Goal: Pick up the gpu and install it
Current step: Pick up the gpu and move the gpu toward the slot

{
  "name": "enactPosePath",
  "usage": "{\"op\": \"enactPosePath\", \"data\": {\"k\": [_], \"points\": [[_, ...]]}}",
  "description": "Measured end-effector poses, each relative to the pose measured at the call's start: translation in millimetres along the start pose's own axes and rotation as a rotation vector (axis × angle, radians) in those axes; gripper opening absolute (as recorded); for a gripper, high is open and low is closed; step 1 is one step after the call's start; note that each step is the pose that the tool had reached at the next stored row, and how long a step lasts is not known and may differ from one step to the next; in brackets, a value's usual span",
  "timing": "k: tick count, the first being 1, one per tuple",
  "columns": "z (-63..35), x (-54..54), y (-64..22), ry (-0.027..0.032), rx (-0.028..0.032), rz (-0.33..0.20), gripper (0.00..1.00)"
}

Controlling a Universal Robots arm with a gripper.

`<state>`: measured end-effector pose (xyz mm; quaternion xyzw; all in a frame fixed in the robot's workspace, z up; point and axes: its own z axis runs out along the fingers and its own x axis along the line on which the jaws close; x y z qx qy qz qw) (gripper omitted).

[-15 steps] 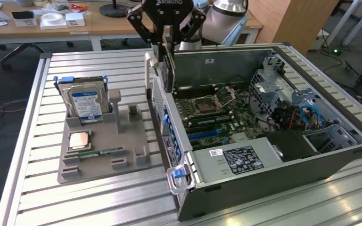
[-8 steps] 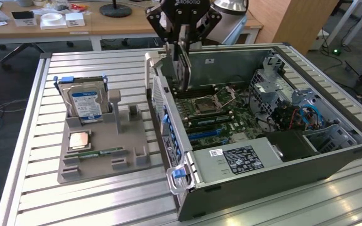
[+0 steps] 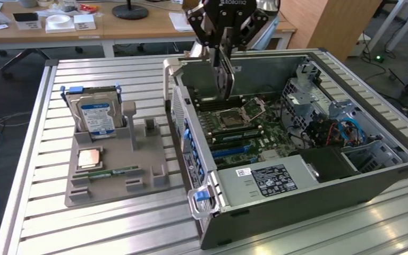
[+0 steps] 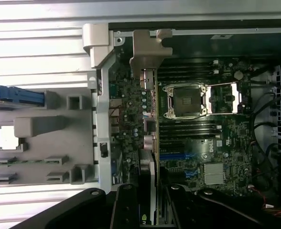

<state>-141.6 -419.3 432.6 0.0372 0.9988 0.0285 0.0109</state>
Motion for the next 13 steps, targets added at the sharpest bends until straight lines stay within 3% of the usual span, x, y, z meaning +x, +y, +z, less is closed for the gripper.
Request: {"op": "enactPosePath", "data": {"k": [13], "points": [[1.3, -47.6, 6.5, 0.0002, -0.0026, 0.0, 0.26]]}}
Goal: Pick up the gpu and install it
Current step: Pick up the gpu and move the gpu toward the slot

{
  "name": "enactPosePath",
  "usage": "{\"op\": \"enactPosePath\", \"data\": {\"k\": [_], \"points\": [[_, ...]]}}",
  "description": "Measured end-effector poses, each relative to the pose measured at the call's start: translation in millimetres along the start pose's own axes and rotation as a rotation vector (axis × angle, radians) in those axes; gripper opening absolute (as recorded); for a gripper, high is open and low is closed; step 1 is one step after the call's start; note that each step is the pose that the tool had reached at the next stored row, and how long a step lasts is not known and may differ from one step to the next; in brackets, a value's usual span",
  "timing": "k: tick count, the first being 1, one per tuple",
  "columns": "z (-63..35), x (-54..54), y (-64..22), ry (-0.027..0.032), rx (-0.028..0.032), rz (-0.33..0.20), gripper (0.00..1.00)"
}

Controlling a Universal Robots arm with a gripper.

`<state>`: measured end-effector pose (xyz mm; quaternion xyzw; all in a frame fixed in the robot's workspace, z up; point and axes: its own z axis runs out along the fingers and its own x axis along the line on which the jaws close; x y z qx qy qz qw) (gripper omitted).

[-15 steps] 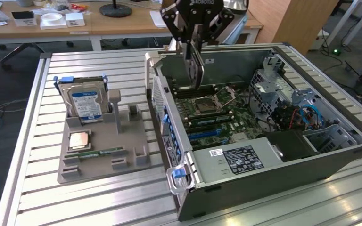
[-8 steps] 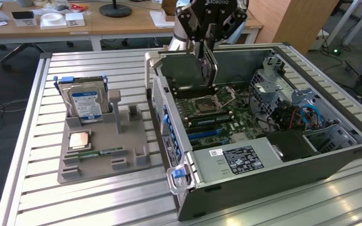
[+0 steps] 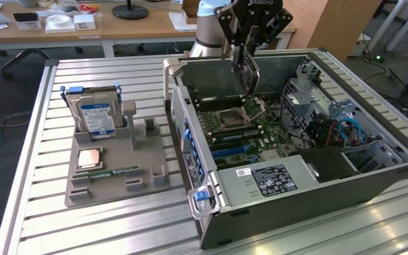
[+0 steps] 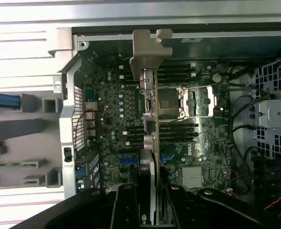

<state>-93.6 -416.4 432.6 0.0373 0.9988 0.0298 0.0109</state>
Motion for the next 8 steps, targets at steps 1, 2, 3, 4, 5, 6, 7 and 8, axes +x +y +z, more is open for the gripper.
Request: {"op": "enactPosePath", "data": {"k": [1, 2, 3, 4, 5, 6, 7, 8], "points": [[0.1, -3.5, 0.5, 0.0, -0.0001, 0.0, 0.26], [0.2, -7.1, 1.0, 0.0, -0.0003, 0.0, 0.26], [0.3, -10.6, 1.5, 0.0, -0.0005, 0.0, 0.26], [0.4, -14.0, 2.0, 0.0, -0.0007, 0.0, 0.26], [0.5, -17.5, 2.5, 0.0, -0.0007, 0.0, 0.26], [0.6, -21.1, 2.9, 0.0, -0.001, 0.0, 0.26], [0.7, -25.1, 3.4, 0.0001, -0.0011, 0.0, 0.26], [0.8, -28.6, 3.9, 0.0001, -0.0014, 0.0, 0.26]]}}
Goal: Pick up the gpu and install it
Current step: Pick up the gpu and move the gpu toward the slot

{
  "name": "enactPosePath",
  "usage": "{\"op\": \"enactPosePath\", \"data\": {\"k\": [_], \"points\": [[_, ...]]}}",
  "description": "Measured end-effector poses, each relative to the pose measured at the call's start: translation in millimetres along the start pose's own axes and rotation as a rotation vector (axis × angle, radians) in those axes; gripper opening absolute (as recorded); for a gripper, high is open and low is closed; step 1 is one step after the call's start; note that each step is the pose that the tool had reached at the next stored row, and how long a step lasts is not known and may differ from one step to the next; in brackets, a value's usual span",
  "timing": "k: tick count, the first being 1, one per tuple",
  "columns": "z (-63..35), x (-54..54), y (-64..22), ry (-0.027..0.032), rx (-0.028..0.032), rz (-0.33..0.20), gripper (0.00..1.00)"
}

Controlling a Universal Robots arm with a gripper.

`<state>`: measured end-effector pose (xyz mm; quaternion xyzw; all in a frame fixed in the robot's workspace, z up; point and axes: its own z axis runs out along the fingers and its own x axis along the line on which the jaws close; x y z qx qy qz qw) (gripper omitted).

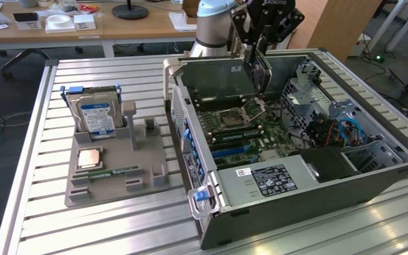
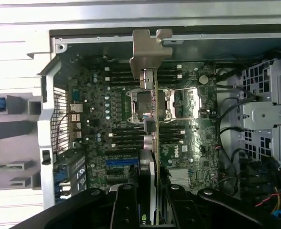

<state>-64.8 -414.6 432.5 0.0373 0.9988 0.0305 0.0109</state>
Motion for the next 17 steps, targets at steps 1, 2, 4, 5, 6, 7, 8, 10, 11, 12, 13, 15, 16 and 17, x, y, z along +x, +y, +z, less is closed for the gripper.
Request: {"op": "enactPosePath", "data": {"k": [1, 2, 4, 5, 6, 7, 8, 10, 11, 12, 13, 15, 16, 17], "points": [[0.3, -14.1, 1.6, 0.0001, -0.0008, 0.0, 0.26], [0.4, -17.8, 2.0, 0.0001, -0.0012, 0.0, 0.26], [0.6, -25.3, 2.8, 0.0001, -0.0018, 0.0, 0.26], [0.7, -28.7, 3.2, 0.0001, -0.002, 0.0, 0.26], [0.8, -32.3, 3.6, 0.0001, -0.0022, 0.0, 0.26], [0.9, -36.1, 4.0, 0.0002, -0.0024, 0.0, 0.26], [1.0, -40.4, 4.5, 0.0002, -0.0026, 0.0, 0.26], [1.2, -49.3, 5.4, 0.0001, -0.0029, 0.0, 0.26], [1.4, -52.9, 5.8, 0.0003, -0.0031, 0.0, 0.26], [1.6, -62.1, 6.9, 0.0002, -0.0034, 0.0, 0.26], [1.7, -65.4, 7.3, 0.0003, -0.0034, 0.0, 0.26], [1.9, -71.7, 8.1, 0.0003, -0.0035, 0.0, 0.26], [1.9, -74.8, 8.5, 0.0003, -0.0035, 0.0, 0.26], [2.1, -78.0, 8.9, 0.0002, -0.0037, 0.0, 0.26]]}}
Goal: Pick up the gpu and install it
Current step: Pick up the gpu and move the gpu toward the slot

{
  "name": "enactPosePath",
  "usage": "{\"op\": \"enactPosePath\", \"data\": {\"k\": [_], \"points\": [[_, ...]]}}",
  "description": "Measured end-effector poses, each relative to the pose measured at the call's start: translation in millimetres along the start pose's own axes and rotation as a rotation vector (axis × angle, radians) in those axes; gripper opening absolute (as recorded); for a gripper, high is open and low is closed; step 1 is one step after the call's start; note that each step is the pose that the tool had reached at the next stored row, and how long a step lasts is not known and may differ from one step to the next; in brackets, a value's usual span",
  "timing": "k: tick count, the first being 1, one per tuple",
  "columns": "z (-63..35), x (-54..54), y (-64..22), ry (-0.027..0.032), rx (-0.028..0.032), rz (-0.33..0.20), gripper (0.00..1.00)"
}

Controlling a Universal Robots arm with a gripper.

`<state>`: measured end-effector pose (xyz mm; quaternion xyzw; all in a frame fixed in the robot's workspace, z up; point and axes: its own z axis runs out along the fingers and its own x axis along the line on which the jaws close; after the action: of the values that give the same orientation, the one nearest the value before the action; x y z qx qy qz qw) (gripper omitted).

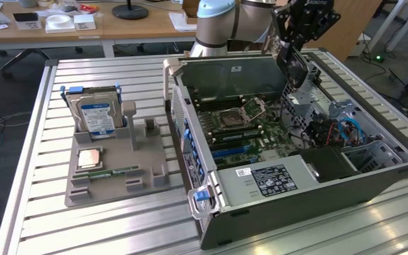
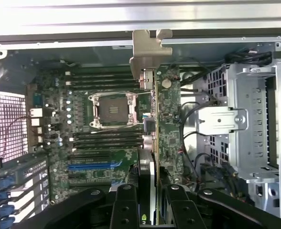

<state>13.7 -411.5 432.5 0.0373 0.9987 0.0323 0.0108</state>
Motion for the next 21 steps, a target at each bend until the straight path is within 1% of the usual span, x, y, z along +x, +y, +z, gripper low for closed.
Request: {"op": "enactPosePath", "data": {"k": [5, 10, 13, 17, 21], "points": [[0.3, -9.7, 1.4, -0.0001, 0.0001, 0.0, 0.26], [0.3, -10.5, 1.5, 0.0, 0.0001, 0.0, 0.26], [0.7, -17.1, 2.0, 0.0002, 0.0001, 0.0, 0.26], [1.6, -23.1, 2.5, 0.0007, 0.0, -0.009, 0.26], [1.8, -23.9, 2.5, 0.0008, 0.0, -0.01, 0.26]]}}
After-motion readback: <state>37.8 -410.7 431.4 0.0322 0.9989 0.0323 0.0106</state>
